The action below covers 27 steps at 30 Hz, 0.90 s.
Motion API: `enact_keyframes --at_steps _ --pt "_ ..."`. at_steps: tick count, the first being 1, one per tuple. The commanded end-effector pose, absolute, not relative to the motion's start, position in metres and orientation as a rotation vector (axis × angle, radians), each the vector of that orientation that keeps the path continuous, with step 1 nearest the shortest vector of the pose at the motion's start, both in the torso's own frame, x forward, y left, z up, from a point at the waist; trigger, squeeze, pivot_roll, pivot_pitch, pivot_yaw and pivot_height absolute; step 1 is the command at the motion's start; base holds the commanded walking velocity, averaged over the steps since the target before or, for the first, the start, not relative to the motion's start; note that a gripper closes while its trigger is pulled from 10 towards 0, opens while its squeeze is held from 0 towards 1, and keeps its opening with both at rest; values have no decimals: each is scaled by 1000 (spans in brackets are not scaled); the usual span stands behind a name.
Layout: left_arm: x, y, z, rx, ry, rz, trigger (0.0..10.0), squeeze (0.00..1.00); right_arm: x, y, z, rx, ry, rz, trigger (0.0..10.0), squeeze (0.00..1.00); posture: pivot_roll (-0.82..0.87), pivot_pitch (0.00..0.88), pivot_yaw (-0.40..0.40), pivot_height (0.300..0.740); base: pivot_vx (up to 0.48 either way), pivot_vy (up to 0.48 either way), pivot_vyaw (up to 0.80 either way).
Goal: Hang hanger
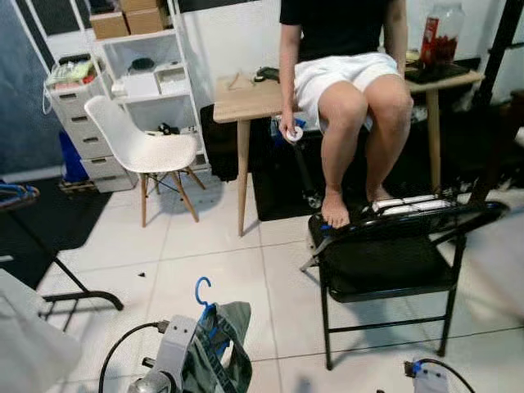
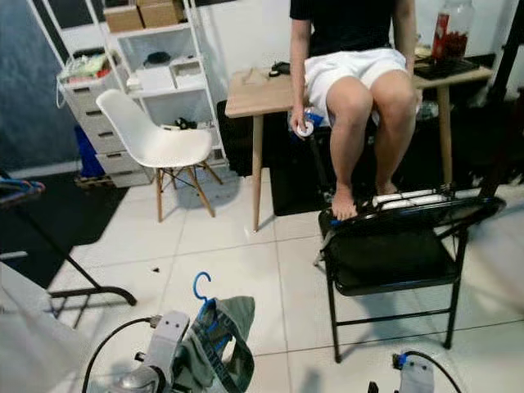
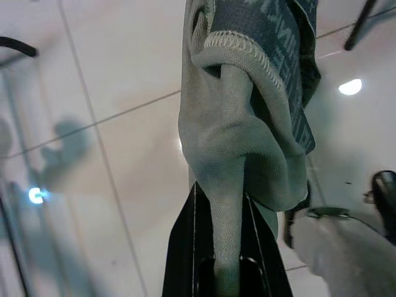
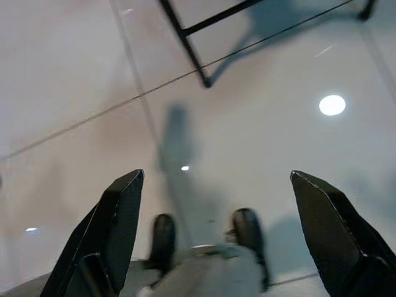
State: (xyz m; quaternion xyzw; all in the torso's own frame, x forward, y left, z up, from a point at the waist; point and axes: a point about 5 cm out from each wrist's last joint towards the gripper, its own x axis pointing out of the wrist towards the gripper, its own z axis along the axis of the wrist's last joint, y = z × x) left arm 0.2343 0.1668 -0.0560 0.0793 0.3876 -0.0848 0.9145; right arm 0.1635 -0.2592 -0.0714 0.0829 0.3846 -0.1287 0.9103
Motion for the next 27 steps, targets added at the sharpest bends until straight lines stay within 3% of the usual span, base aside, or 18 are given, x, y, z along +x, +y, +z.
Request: enact_keyframes --at_steps 1,7,9,10,12,14,17,22,26,27 --pt "231 184 -57 168 814 -134 10000 0 165 -257 -71 189 775 -279 10000 0 137 0 201 740 0 0 0" --pt "230 187 -57 154 821 -114 10000 0 167 -256 -70 185 765 -272 10000 0 148 0 195 740 0 0 0" --pt "229 187 -57 140 821 -100 10000 0 167 -257 -70 180 770 -265 10000 0 146 0 162 740 0 0 0" --pt "229 186 -58 120 817 -79 10000 0 167 -258 -70 168 782 -253 10000 0 161 0 105 740 0 0 0" --pt "229 185 -58 102 814 -61 10000 0 167 -259 -70 158 793 -243 10000 0 161 0 105 740 0 0 0" --pt "233 182 -56 46 794 -11 10000 0 168 -262 -69 127 829 -205 10000 0 194 0 3 740 0 0 0" --pt "234 181 -55 30 788 3 10000 0 169 -264 -69 118 840 -194 10000 0 196 0 -5 740 0 0 0" --pt "235 172 -56 9 782 -3 10000 0 167 -274 -66 76 885 -161 10000 0 232 0 -84 740 0 0 0" --pt "235 169 -56 5 783 -8 10000 0 167 -277 -65 64 890 -154 10000 0 232 0 -84 740 0 0 0" --pt "235 166 -56 -5 781 -7 10000 0 167 -280 -64 50 895 -140 10000 0 256 0 -128 740 0 0 0"
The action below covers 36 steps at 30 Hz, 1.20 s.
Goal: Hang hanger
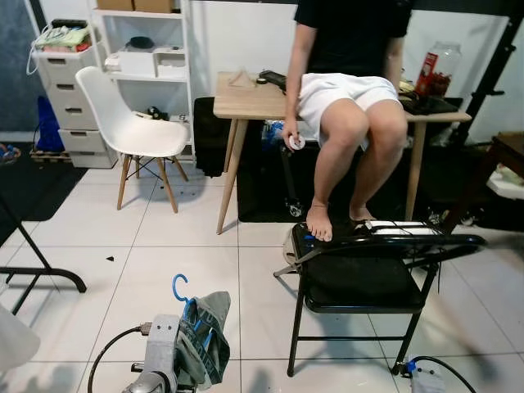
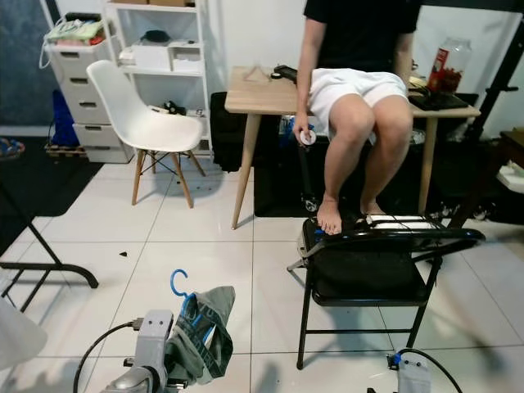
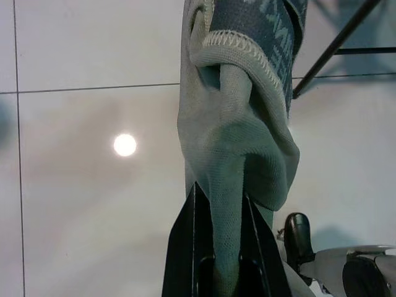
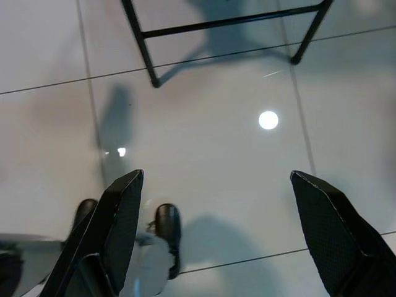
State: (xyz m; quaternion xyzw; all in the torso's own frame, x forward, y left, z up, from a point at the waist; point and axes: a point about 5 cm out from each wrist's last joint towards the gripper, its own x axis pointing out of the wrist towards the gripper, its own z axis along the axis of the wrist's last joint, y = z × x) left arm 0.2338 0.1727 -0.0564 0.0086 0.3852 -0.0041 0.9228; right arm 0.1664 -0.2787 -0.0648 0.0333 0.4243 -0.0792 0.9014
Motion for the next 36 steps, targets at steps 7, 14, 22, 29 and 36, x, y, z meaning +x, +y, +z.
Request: enact_keyframes --at_steps 7,14,22,29,36 --pt "236 163 -56 -31 774 4 10000 0 168 -285 -62 31 909 -102 10000 0 268 0 -131 740 0 0 76" --pt "233 162 -57 -9 784 -23 10000 0 167 -284 -62 43 909 -95 10000 0 252 0 -113 740 0 0 723" --pt "231 163 -59 -7 788 -29 10000 0 165 -284 -63 59 905 -118 10000 0 239 0 -99 740 0 0 178" --pt "230 162 -59 -6 790 -40 10000 0 164 -285 -63 52 907 -108 10000 0 233 0 -95 740 0 0 0" --pt "230 163 -60 5 794 -56 10000 0 163 -284 -64 52 909 -110 10000 0 229 0 -85 740 0 0 0"
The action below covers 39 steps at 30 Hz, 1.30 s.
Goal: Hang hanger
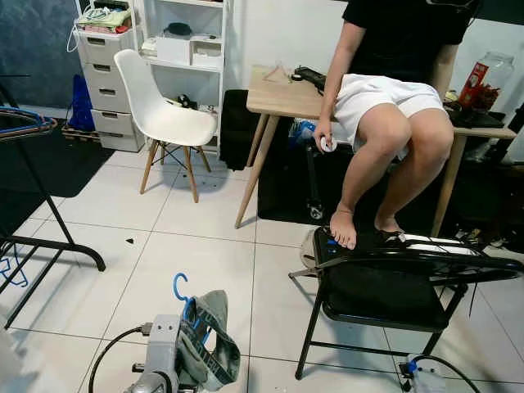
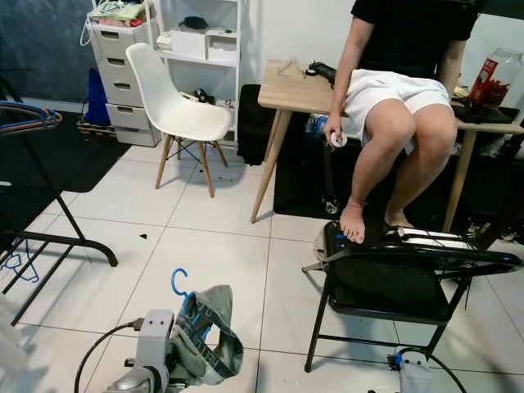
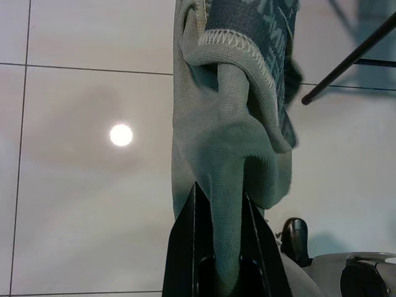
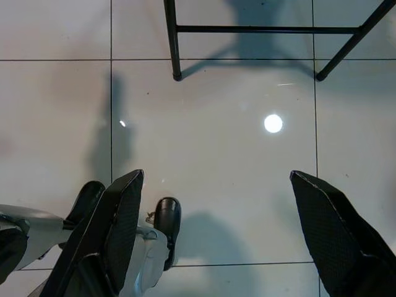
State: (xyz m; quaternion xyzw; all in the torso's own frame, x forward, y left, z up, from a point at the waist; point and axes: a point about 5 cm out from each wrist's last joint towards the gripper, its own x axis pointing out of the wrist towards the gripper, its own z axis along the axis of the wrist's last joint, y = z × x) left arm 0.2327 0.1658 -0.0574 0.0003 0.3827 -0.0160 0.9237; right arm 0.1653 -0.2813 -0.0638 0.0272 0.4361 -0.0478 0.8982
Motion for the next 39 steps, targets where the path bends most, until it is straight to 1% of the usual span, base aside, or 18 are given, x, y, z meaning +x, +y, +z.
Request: enact_keyframes --at_steps 1,7,15,19,25,31,33,39 --pt "230 163 -60 5 794 -56 10000 0 163 -284 -64 52 909 -110 10000 0 229 0 -85 740 0 0 0" --pt "227 163 -61 29 810 -83 10000 0 161 -283 -65 50 915 -123 10000 0 220 0 -67 740 0 0 0" --pt "226 164 -62 47 826 -103 10000 0 161 -282 -67 40 936 -127 10000 0 215 0 -63 740 0 0 0" --pt "225 165 -63 61 836 -118 10000 0 160 -280 -68 48 932 -140 10000 0 206 0 -44 740 0 0 0" --pt "220 168 -66 62 866 -109 10000 0 157 -275 -72 75 937 -175 10000 0 190 0 -17 740 0 0 0" --pt "219 169 -67 68 876 -109 10000 0 156 -273 -73 80 942 -184 10000 0 187 0 -13 740 0 0 0" --pt "217 173 -68 69 889 -100 10000 0 154 -270 -75 92 947 -193 10000 0 194 0 13 740 0 0 0" --pt "215 177 -69 72 896 -102 10000 0 151 -265 -78 105 949 -195 10000 0 204 0 20 740 0 0 0"
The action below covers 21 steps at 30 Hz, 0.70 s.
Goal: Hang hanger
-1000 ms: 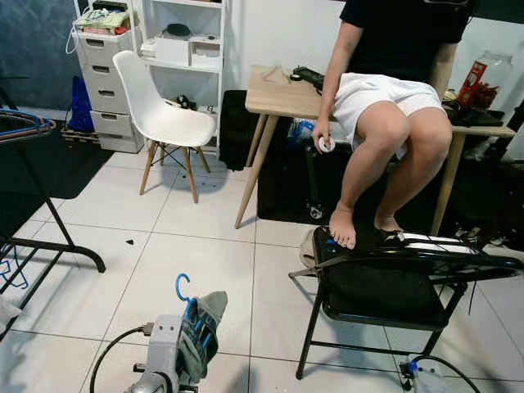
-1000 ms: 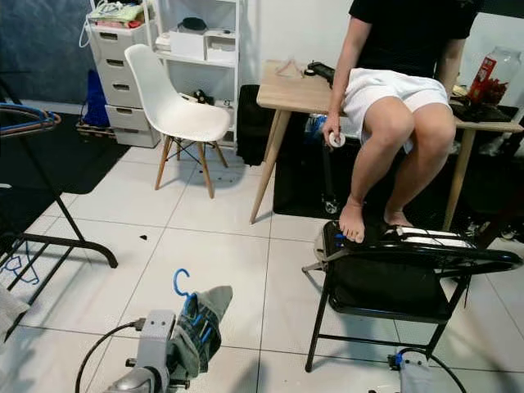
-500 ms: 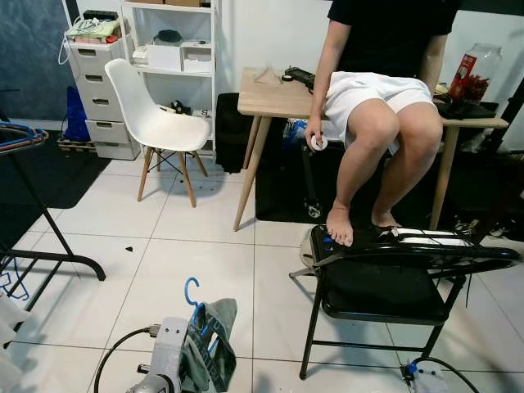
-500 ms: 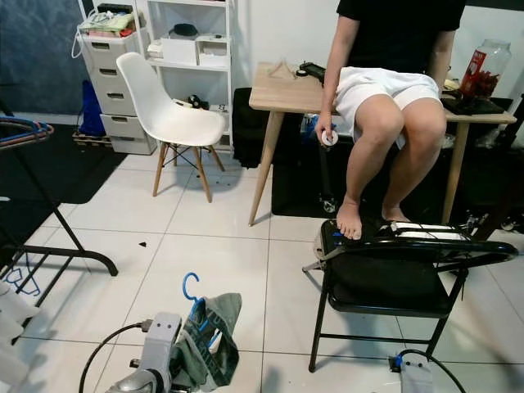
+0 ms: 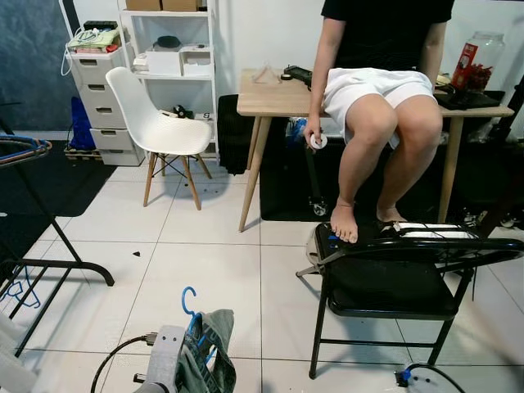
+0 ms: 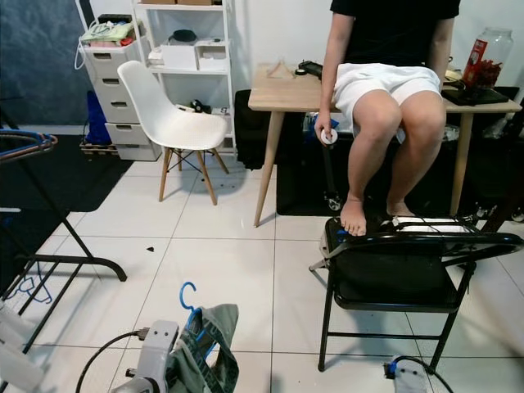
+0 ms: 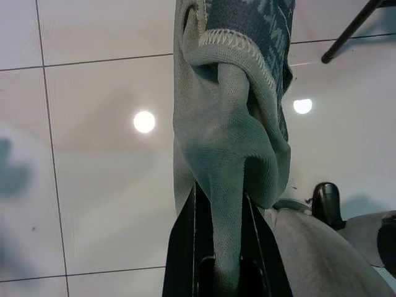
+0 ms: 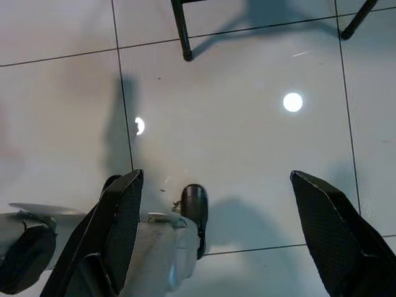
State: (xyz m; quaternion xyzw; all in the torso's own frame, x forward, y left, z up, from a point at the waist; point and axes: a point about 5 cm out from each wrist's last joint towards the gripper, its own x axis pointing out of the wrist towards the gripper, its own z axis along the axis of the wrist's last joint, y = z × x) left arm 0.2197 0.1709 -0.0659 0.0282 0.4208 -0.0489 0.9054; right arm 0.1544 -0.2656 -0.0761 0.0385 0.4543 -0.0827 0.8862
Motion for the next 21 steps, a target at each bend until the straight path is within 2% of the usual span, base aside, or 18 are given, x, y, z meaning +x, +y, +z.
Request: enact_keyframes --at_steps 1,21 --pt "215 177 -69 73 896 -103 10000 0 151 -265 -78 105 948 -195 10000 0 204 0 20 740 0 0 0" --pt "215 176 -68 72 895 -120 10000 0 152 -266 -77 112 936 -210 10000 0 175 0 35 740 0 0 0"
